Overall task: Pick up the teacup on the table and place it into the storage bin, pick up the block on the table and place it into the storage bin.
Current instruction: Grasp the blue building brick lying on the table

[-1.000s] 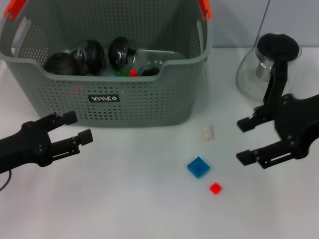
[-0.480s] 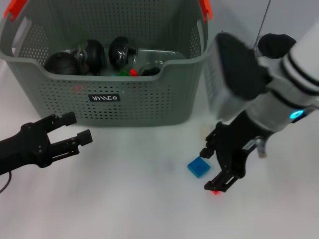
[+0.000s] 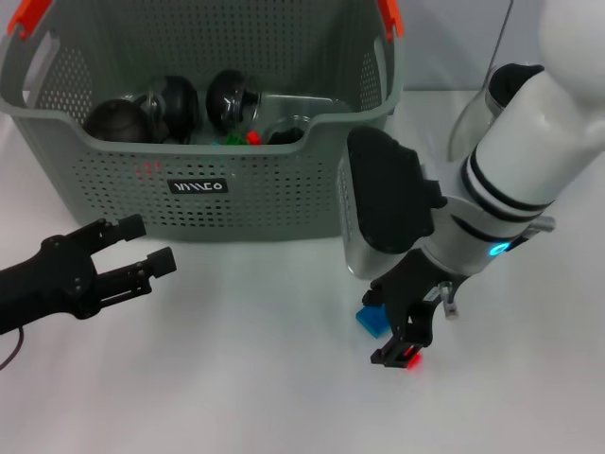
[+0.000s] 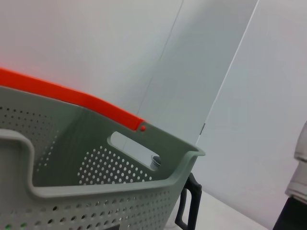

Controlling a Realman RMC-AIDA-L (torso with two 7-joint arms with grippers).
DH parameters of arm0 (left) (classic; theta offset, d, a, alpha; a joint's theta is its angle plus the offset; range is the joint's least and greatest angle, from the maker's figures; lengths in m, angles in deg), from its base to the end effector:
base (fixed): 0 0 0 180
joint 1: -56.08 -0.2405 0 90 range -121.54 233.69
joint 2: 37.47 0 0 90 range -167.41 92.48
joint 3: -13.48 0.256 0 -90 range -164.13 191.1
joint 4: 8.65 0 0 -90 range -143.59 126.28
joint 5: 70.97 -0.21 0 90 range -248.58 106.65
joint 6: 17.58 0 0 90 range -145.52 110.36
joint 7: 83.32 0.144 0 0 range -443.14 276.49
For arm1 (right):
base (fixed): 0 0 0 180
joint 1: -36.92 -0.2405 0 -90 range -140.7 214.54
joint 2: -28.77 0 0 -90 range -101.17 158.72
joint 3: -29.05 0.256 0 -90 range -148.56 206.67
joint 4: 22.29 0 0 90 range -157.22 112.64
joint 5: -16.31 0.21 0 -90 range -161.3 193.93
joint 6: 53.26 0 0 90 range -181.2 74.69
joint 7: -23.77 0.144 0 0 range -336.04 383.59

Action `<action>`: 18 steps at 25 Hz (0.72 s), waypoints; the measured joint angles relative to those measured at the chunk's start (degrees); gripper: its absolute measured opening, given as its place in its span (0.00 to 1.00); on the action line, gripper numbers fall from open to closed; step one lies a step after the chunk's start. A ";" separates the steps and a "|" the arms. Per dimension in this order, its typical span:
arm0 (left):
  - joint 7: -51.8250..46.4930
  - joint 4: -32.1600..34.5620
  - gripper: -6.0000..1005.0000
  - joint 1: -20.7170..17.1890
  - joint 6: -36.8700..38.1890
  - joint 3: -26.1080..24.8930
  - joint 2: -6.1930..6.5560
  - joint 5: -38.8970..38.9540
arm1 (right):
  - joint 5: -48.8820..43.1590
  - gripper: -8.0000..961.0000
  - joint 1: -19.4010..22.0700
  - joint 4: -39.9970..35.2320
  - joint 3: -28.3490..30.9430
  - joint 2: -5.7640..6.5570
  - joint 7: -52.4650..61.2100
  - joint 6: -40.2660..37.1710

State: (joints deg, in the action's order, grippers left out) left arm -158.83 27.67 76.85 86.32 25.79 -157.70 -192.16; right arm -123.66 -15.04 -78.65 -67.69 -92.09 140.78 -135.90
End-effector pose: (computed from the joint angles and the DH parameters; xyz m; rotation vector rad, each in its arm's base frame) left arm -0.3197 0.2566 0.0353 -2.4126 -0.8510 -1.0023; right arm 0.1240 0.3499 -0.0938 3.0149 0.1183 0.7853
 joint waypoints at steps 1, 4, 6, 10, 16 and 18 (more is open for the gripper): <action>-0.01 -0.17 0.84 0.02 -0.04 0.00 0.02 -0.14 | 0.52 0.80 -0.06 0.81 -0.35 -0.02 -0.10 1.15; -0.01 -0.24 0.84 0.06 -0.06 0.01 0.00 -0.30 | 2.96 0.80 0.18 2.81 -1.29 -0.01 -0.28 5.52; 0.00 -0.24 0.84 0.05 -0.08 0.01 -0.04 -0.32 | 3.82 0.80 0.40 3.65 -1.91 0.01 -0.34 7.74; 0.00 -0.24 0.84 0.05 -0.11 0.00 -0.04 -0.28 | 4.33 0.80 0.22 6.32 -3.45 0.02 -0.19 10.82; 0.00 -0.20 0.84 0.12 -0.15 0.13 -0.01 -0.27 | 4.36 0.79 -0.31 7.90 -3.00 0.25 0.10 11.38; 0.00 -0.20 0.84 0.13 -0.20 0.22 0.00 -0.27 | 4.35 0.79 -0.26 8.01 -2.78 0.34 0.16 11.48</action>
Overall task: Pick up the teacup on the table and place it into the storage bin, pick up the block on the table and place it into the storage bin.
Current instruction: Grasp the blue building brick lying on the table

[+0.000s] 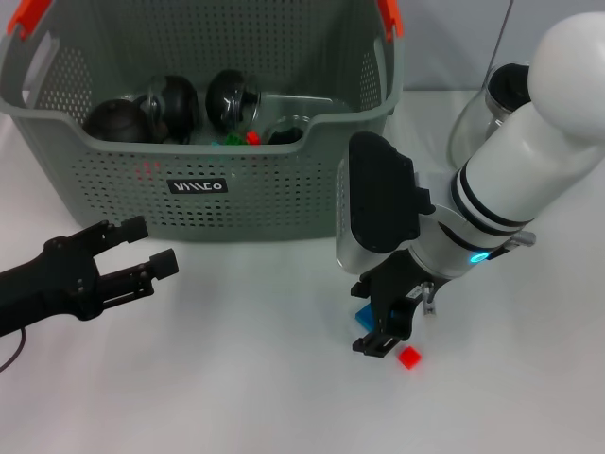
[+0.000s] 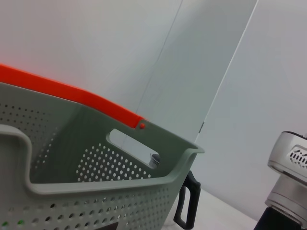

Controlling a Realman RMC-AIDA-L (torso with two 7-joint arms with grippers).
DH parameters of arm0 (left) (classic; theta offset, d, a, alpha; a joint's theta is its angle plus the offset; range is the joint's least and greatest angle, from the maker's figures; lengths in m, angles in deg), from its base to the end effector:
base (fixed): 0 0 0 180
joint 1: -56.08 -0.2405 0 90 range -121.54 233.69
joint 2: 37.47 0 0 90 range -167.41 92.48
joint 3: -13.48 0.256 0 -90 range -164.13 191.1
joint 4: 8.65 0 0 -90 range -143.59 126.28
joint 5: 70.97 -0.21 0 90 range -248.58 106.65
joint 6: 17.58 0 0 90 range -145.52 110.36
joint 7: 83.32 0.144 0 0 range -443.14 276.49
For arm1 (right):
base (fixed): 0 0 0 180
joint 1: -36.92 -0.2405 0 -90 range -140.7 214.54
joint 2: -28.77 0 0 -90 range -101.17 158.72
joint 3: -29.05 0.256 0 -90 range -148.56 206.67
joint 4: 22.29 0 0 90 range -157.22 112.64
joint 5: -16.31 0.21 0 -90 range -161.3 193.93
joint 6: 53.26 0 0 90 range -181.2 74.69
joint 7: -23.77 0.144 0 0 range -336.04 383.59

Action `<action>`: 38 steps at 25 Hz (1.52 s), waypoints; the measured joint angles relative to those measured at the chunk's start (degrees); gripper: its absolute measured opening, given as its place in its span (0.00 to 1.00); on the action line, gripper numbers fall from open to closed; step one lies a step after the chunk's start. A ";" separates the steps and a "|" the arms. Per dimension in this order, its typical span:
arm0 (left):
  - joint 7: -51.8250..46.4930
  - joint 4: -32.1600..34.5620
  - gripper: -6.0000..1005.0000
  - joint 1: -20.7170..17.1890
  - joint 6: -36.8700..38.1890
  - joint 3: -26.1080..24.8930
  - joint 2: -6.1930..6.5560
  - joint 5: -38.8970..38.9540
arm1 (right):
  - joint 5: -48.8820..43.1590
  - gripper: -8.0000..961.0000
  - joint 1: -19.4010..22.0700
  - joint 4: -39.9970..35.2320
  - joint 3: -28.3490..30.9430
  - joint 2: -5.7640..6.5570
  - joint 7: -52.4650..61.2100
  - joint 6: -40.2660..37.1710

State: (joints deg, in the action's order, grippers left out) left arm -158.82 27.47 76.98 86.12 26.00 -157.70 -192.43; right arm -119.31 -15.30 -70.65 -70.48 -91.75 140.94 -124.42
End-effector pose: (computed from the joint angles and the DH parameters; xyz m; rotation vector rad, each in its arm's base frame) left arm -0.3194 0.2570 0.0338 -2.4198 -0.8546 -0.9981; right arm 0.1412 0.3608 -0.1121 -3.0160 -0.0261 -0.6941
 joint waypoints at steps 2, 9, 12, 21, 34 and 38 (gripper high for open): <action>0.00 0.00 0.84 0.01 -0.05 0.02 0.00 -0.01 | -0.09 0.79 -0.03 0.66 0.41 0.03 0.02 0.14; 0.00 0.00 0.84 -0.27 -0.10 -0.11 0.00 -0.05 | -0.28 0.79 -0.54 2.29 1.32 0.06 0.16 0.06; 0.00 -0.01 0.84 -0.34 -0.23 -0.13 -0.06 -0.07 | -0.33 0.79 -0.56 2.33 1.94 0.17 0.61 -0.83; 0.00 -0.01 0.84 -0.24 -0.60 -0.04 -0.09 -0.09 | -3.15 0.80 0.29 0.68 6.92 0.40 1.50 -4.44; 0.01 -0.57 0.85 -0.25 -1.33 0.09 -0.09 -0.09 | 1.46 0.80 0.46 3.13 3.60 -0.26 0.15 1.84; 0.01 -0.59 0.85 -0.26 -1.35 0.12 -0.09 -0.09 | 2.19 0.80 0.36 4.52 3.55 -0.23 0.16 2.58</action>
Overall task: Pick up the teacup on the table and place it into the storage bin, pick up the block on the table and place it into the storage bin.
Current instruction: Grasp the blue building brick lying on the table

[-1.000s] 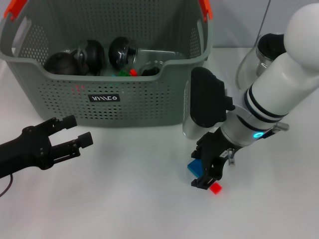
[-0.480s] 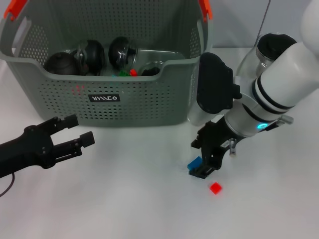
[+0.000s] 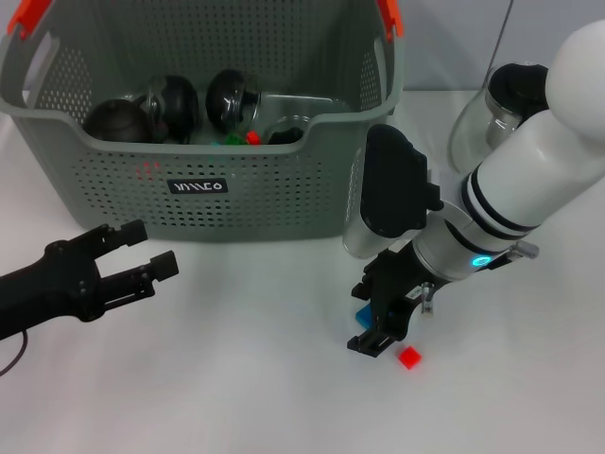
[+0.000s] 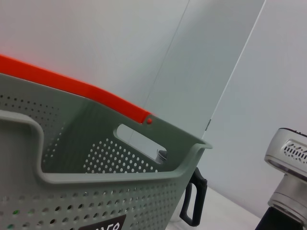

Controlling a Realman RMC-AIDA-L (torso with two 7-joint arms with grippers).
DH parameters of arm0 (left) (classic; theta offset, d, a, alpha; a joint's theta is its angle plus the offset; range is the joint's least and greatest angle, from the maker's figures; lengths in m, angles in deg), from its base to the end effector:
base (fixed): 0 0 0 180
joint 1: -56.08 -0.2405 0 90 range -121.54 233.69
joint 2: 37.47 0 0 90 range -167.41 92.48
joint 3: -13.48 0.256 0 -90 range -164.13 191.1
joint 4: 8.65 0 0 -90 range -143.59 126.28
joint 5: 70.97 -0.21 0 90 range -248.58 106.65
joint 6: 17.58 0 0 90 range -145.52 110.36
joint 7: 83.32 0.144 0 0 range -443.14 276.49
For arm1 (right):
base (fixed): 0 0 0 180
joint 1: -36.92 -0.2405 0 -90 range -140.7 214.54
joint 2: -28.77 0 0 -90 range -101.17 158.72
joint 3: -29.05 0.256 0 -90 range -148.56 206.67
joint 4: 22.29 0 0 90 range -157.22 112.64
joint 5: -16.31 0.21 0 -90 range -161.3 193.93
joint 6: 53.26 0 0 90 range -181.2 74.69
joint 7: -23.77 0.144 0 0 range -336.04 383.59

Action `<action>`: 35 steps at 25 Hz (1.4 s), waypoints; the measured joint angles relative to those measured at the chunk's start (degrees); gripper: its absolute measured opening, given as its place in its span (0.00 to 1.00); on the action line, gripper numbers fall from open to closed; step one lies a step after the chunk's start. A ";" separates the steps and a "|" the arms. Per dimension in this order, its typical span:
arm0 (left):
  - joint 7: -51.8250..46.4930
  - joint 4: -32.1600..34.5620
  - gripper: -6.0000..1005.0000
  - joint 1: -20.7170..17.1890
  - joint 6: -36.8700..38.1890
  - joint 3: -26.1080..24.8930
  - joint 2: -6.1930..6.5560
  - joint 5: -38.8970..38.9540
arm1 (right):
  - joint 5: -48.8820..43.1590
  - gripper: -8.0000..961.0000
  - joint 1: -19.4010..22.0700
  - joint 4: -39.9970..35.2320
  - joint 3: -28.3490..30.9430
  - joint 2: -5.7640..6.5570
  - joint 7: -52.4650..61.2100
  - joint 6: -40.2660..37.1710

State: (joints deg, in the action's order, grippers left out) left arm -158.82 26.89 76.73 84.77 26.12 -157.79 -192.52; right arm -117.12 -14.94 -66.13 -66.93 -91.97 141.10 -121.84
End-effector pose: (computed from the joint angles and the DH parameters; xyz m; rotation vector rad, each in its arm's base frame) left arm -0.3225 0.2569 0.0307 -2.4055 -0.8782 -0.9843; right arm 0.1536 0.3651 -0.1133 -3.0124 0.1508 -0.6057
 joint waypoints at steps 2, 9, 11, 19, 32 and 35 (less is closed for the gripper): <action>0.00 -0.04 0.85 0.00 -0.03 0.07 0.00 0.00 | 0.02 0.79 0.01 0.69 -0.05 -0.01 0.00 0.63; 0.00 -0.14 0.85 -0.17 -0.06 -0.06 0.00 -0.08 | -0.26 0.80 0.11 1.14 0.23 0.33 0.38 -0.84; 0.00 -0.14 0.85 -0.17 -0.06 -0.09 0.00 -0.08 | -0.39 0.80 0.23 0.59 1.02 0.48 0.48 -2.22; 0.00 -0.12 0.85 0.23 -0.05 0.13 0.00 -0.09 | -3.79 0.79 1.25 -2.23 3.65 0.58 1.65 -5.92; 0.00 -0.12 0.85 0.02 -0.08 -0.07 0.00 -0.08 | -4.20 0.76 0.84 -2.30 0.70 0.17 -0.70 -3.48; 0.00 -0.12 0.85 0.01 -0.12 -0.09 0.00 -0.08 | -4.20 0.73 0.81 -2.30 0.17 0.15 -0.71 -3.47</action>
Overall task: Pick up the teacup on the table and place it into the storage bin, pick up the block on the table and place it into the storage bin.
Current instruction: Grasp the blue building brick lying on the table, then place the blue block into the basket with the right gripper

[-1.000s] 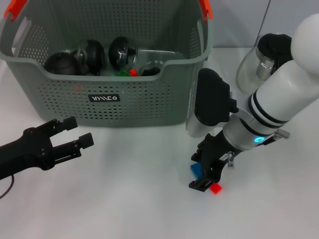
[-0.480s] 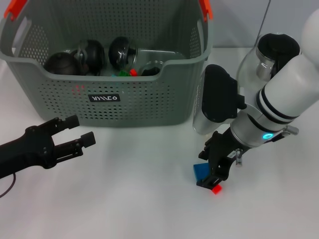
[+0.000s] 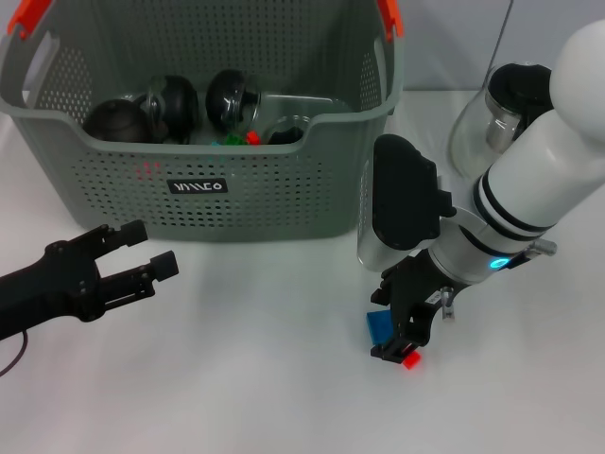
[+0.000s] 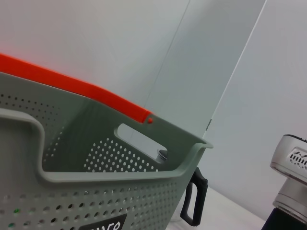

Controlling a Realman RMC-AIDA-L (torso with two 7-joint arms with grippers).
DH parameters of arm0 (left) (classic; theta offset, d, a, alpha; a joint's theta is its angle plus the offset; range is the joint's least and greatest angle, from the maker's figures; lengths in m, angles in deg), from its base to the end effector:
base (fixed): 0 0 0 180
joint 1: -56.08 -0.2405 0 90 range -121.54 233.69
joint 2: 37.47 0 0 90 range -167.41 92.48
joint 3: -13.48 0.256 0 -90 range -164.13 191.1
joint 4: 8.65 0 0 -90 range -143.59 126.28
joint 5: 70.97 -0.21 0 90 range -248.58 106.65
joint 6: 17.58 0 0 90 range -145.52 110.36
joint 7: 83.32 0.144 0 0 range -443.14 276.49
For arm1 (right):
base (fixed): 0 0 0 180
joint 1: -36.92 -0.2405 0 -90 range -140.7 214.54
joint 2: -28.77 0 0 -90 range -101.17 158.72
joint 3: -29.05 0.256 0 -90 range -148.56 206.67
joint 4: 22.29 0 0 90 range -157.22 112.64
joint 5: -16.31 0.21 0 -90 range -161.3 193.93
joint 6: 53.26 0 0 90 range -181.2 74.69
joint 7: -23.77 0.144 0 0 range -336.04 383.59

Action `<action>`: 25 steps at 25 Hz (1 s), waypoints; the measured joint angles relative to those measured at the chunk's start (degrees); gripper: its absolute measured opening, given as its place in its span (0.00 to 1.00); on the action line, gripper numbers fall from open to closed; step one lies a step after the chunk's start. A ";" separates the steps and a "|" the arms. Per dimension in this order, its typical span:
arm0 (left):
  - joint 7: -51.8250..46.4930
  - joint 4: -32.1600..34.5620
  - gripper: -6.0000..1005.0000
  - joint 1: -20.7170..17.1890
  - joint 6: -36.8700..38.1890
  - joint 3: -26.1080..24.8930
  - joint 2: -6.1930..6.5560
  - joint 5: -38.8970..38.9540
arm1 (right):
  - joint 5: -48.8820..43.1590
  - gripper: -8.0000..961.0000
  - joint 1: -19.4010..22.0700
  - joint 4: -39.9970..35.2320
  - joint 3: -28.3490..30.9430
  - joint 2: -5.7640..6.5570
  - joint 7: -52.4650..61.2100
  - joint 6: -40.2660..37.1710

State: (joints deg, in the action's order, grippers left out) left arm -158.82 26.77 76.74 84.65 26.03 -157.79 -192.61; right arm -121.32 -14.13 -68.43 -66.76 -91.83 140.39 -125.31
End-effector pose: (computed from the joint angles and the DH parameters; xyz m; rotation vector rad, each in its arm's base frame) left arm -0.3228 0.2569 0.0303 -2.4039 -0.8815 -0.9837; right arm 0.1599 0.3623 -0.1056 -3.0094 0.0839 -0.7134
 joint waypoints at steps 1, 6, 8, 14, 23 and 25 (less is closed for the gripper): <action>0.00 0.00 0.85 -0.01 -0.03 0.01 0.00 0.00 | 0.00 0.72 0.00 0.00 -0.06 0.01 0.00 0.02; 0.00 0.00 0.85 -0.01 -0.07 0.12 0.00 0.00 | 0.00 0.67 0.04 0.19 -0.08 0.01 0.18 0.18; 0.00 -0.04 0.85 -0.01 -0.09 0.02 0.00 0.00 | 0.00 0.64 0.03 0.27 -0.08 0.01 0.27 0.28; 0.00 -0.10 0.85 0.01 -0.11 -0.07 0.00 0.00 | 0.00 0.58 -0.01 0.52 -0.71 0.01 0.53 0.98; 0.00 -0.09 0.85 0.03 -0.10 -0.16 0.00 0.08 | 0.37 0.50 -0.27 0.00 0.63 0.19 1.40 0.06; 0.00 -0.09 0.85 0.05 -0.10 -0.14 0.00 0.06 | 0.39 0.48 -0.32 -0.59 1.89 0.24 1.50 -0.90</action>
State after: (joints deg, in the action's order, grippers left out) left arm -158.82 26.68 76.80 84.55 25.89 -157.79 -192.54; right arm -120.93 -14.45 -69.03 -64.87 -91.59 141.88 -126.21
